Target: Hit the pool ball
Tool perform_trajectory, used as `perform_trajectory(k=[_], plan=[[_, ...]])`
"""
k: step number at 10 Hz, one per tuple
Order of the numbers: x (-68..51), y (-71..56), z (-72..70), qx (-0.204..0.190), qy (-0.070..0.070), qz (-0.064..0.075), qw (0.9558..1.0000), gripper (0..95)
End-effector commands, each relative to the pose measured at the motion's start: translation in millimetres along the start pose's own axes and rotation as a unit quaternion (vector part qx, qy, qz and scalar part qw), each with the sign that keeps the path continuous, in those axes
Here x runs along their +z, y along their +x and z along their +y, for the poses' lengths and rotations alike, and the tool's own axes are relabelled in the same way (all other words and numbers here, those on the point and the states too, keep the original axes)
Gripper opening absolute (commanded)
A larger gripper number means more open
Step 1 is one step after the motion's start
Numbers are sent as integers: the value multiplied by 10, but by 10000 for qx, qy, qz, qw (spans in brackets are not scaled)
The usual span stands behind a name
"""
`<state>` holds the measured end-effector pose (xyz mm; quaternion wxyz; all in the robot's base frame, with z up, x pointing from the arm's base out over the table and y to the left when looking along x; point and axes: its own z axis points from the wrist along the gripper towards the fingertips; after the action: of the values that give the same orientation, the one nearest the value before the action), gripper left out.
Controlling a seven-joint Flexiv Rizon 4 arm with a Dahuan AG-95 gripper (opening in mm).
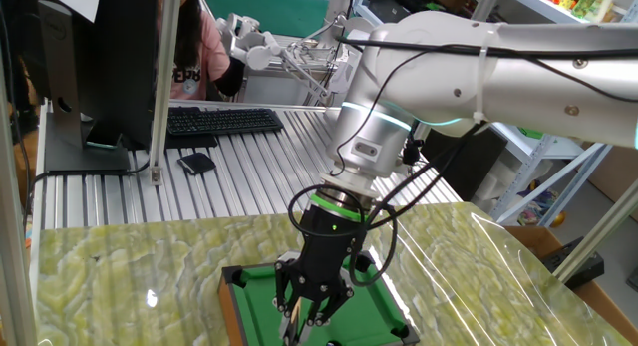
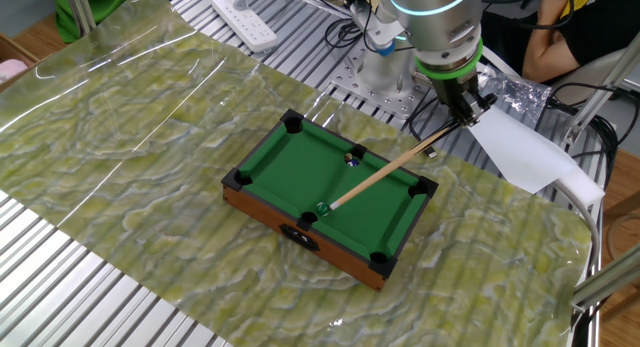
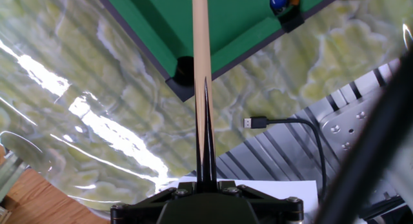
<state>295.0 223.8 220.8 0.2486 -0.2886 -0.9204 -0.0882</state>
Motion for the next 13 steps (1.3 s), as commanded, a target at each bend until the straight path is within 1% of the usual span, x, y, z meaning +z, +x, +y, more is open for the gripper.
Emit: perform_trajectory(k=[1, 4, 7, 10, 11, 13], plan=[[-11, -10, 16, 14, 12, 8, 10000, 0], [-29, -49, 40, 105, 38, 4, 9999, 0], [-39, -33, 33, 274, 39, 9, 9996, 0], [-42, -32, 32, 244, 52, 17, 9997, 0], [-42, -32, 32, 285, 70, 5, 9996, 0], [-38, -53, 30, 392, 128, -73, 9991, 0]])
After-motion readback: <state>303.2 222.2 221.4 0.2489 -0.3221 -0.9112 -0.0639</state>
